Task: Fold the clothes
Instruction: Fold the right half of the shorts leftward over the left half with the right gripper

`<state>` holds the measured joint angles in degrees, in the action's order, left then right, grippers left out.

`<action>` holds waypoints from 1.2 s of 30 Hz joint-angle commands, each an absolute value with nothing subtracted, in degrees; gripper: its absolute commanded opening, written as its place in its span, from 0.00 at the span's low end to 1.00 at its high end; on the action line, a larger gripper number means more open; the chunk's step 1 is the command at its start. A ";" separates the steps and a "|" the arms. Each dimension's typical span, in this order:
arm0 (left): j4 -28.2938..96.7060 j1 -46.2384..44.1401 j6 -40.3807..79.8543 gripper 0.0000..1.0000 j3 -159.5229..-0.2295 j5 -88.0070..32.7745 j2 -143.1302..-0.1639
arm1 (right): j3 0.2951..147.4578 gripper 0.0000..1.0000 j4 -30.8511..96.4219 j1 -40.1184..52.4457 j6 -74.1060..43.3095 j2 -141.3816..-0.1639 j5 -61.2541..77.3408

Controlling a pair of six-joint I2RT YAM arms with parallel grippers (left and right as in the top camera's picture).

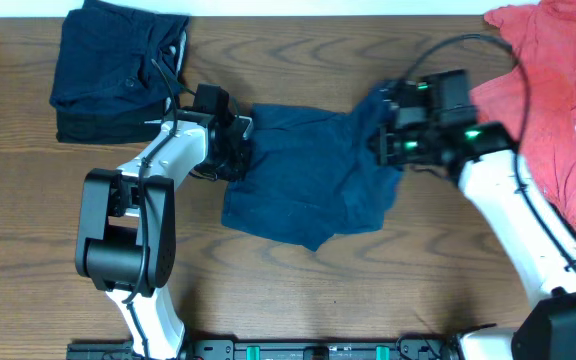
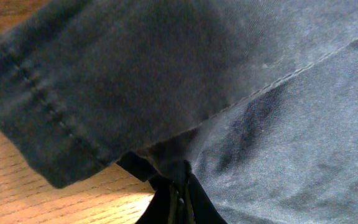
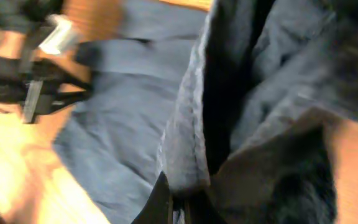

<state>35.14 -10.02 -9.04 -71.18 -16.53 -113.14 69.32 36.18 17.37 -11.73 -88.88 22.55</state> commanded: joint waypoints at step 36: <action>39.90 -7.07 -6.76 0.06 -71.92 -14.33 -110.98 | 73.21 0.47 15.35 31.14 -16.95 -101.36 32.32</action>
<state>38.26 -8.99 -7.66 -71.40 -16.16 -112.79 71.42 14.44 33.21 -18.17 -103.94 31.33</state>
